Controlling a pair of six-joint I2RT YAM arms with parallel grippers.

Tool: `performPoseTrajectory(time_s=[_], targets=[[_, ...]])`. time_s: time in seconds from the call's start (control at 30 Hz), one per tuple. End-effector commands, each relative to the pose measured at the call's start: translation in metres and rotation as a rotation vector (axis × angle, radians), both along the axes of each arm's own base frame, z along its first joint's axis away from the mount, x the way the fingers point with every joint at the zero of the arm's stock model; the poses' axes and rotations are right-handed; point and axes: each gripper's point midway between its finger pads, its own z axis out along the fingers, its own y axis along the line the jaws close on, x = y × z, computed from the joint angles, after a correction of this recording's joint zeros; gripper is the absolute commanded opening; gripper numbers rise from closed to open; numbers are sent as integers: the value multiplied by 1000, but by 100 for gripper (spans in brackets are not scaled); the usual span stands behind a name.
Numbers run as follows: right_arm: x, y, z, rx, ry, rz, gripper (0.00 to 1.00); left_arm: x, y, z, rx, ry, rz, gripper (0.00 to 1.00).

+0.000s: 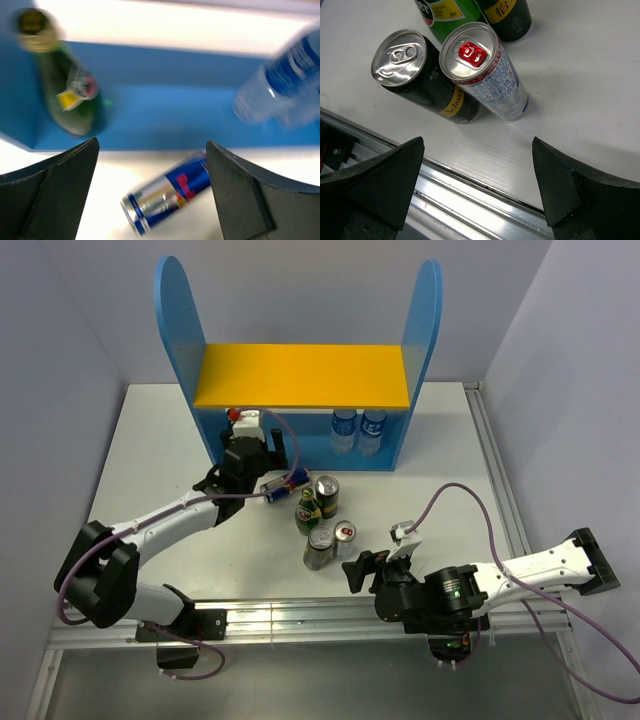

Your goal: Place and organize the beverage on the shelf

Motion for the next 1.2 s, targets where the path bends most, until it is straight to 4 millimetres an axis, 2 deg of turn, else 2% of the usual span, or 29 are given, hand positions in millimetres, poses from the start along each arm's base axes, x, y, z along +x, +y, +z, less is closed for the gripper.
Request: performPoseTrajectory(time_s=[0.0, 0.07, 0.1, 0.17, 0.2, 0.27, 0.33, 0.7, 0.8, 0.83, 1.0, 1.03, 1.17], targets=[[2, 1, 7, 40, -20, -16, 95, -7, -30, 9, 79, 55, -202, 93], [2, 1, 7, 41, -22, -13, 95, -5, -36, -11, 146, 123, -244, 92], [2, 1, 7, 41, -22, -13, 95, -2, -45, -5, 144, 127, -285, 91], [2, 1, 8, 48, -20, -12, 95, 0, -49, -23, 208, 180, -323, 91], [2, 0, 7, 51, -20, -14, 95, 2, -58, -18, 212, 172, -366, 91], [2, -1, 8, 61, -16, -12, 95, -1, -58, -36, 255, 241, -394, 89], [1, -2, 8, 69, -17, -10, 95, -6, -67, -38, 264, 258, -462, 89], [0, 1, 8, 65, -17, 4, 95, -26, -70, -86, 287, 417, -552, 89], [0, 1, 8, 61, -19, 0, 95, -22, -69, -100, 308, 447, -534, 88], [0, 1, 8, 59, -18, 0, 96, -22, -69, -111, 319, 469, -536, 87], [1, -1, 8, 69, -17, -1, 96, -15, -73, -126, 338, 496, -536, 87], [1, -1, 9, 74, -16, -1, 96, -14, -72, -135, 352, 517, -533, 86], [0, -1, 8, 75, -15, 0, 95, -12, -75, -146, 358, 553, -535, 80]])
